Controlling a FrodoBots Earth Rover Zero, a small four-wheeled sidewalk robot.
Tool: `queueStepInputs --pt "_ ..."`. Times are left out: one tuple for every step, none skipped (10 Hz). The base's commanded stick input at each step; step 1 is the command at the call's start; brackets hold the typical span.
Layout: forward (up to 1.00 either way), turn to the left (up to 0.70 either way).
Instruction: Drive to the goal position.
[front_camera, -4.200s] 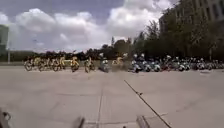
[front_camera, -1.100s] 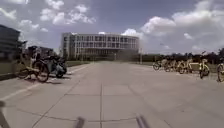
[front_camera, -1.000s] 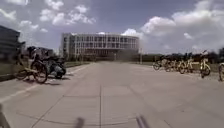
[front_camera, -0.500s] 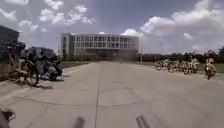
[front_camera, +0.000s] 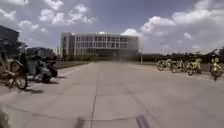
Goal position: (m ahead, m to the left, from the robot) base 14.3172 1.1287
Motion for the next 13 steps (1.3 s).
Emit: queueStepInputs --pt "0.70 0.00" --pt "0.70 0.00" --pt "0.70 0.00" --pt "0.70 0.00" --pt "0.70 0.00" --pt "0.70 0.00" --pt "0.70 0.00" --pt "0.70 0.00" --pt "0.70 0.00" --pt "0.70 0.00" --pt "0.70 0.00" --pt "0.70 0.00" --pt "0.70 0.00"
